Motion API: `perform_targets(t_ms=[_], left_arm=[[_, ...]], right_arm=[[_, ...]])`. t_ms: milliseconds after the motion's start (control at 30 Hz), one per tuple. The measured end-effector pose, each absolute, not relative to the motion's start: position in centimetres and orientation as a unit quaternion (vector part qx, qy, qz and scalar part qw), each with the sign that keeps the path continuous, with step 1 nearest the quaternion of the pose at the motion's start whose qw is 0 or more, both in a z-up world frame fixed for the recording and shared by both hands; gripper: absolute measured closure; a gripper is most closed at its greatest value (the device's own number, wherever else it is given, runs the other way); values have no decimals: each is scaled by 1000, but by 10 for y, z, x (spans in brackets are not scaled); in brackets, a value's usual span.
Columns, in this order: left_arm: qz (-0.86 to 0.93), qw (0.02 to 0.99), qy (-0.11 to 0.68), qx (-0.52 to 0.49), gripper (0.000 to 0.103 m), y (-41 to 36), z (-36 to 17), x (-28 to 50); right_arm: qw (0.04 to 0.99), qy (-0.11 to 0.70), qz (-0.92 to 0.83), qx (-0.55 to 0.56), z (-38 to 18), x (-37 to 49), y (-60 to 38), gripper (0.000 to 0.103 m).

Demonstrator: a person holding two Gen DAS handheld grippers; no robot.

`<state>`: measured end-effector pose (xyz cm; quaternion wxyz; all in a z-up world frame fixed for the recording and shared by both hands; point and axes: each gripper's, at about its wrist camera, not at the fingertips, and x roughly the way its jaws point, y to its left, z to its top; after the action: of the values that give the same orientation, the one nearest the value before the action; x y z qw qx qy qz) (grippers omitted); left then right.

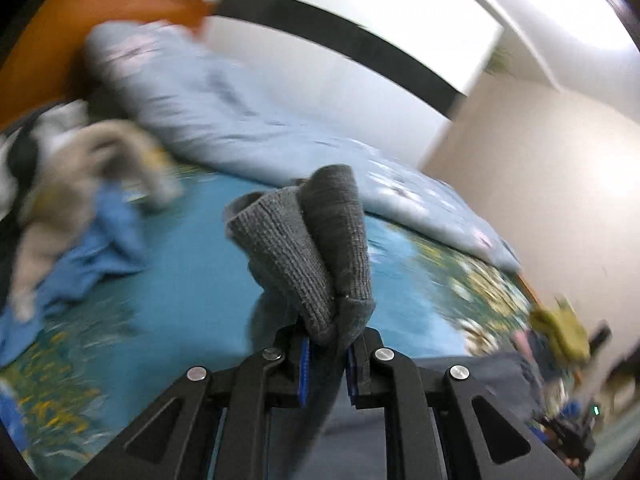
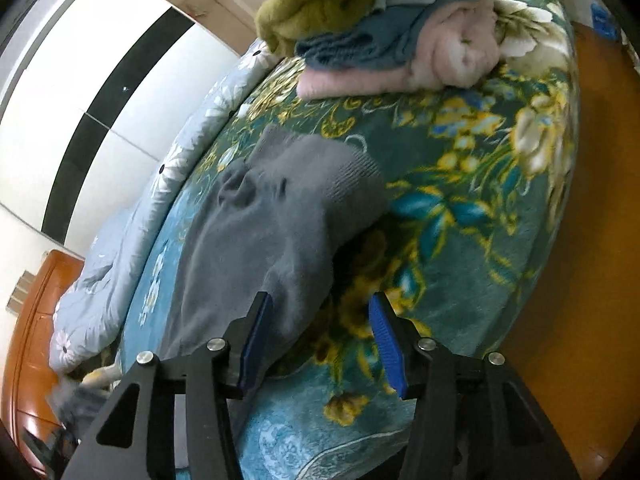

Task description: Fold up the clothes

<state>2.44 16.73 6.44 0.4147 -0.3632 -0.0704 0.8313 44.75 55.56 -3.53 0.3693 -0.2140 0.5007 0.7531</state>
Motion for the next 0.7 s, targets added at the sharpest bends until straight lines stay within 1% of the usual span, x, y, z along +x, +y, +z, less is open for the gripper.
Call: perform_targets(t_ms=[100,200,433,567,600,700], left_arm=[[804,469,-29,-365,89,230,71,51],[775,505,14,-380,89,274,59,86],[736,505,87,-442,89,350,-10,134],[736,503,130,-434,88,354,-21,157],[737,504,142,-428,86,347,-24,169],[729,514,162,-422,75,347,-18,178]], right_arm=[[358,500,760,-211,-36,446,553,51],[356,498,762,-211,-36,448,553,51],[359,504,755,-215,-46,462,554,51],[357,518,747,-216,-58,465,558,51],[357,520,746,-216,-59,464,559,51],[357,517,747,-216,-62,461,558,51]])
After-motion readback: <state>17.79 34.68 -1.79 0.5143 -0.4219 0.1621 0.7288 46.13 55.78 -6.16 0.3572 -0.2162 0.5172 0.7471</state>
